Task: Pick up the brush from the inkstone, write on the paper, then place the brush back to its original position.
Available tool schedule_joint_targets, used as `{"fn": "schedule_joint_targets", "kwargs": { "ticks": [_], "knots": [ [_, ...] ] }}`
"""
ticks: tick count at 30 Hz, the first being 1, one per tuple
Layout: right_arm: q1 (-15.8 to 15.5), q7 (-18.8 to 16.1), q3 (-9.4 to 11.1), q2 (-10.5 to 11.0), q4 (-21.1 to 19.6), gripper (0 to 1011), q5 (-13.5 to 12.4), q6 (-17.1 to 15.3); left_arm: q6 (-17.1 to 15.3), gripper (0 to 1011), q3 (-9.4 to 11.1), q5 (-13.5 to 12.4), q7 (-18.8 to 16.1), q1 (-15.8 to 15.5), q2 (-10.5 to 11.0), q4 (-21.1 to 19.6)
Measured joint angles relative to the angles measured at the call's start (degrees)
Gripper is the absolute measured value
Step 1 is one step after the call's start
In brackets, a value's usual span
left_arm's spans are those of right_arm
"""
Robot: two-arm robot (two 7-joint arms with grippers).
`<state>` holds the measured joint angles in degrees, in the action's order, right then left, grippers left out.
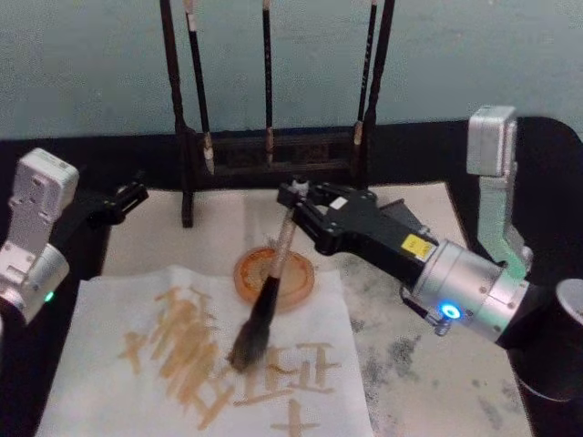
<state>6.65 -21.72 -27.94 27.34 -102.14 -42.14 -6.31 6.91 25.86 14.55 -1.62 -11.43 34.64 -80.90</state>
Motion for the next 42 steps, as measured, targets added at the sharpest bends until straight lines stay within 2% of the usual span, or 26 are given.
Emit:
{"fn": "schedule_joint_targets", "kwargs": {
  "ticks": [13, 19, 23, 30, 33, 42],
  "knots": [
    [-2.6, 1.2, 3.9, 3.0, -2.5, 182, 0.1, 1.1, 0.0, 1000, 0.0, 0.0, 0.0, 0.0, 0.0, 0.0],
    [-2.9, 1.3, 5.1, 3.3, -3.8, 182, 0.3, 1.7, 0.0, 1000, 0.0, 0.0, 0.0, 0.0, 0.0, 0.0],
    [-2.2, 1.3, 5.3, 2.5, -4.3, 182, 0.4, 2.4, 0.0, 1002, 0.0, 0.0, 0.0, 0.0, 0.0, 0.0],
    [-0.4, 0.8, 3.6, 0.0, -3.5, 181, 1.3, 3.1, 0.0, 1002, 0.0, 0.0, 0.0, 0.0, 0.0, 0.0],
    [0.6, 0.4, 2.0, -1.5, -2.2, 182, 1.9, 3.0, 0.0, 1002, 0.0, 0.0, 0.0, 0.0, 0.0, 0.0],
    [1.3, -0.2, -0.6, -2.6, -0.5, 182, 4.0, 2.6, 0.0, 1002, 0.0, 0.0, 0.0, 0.0, 0.0, 0.0]
  ]
}}
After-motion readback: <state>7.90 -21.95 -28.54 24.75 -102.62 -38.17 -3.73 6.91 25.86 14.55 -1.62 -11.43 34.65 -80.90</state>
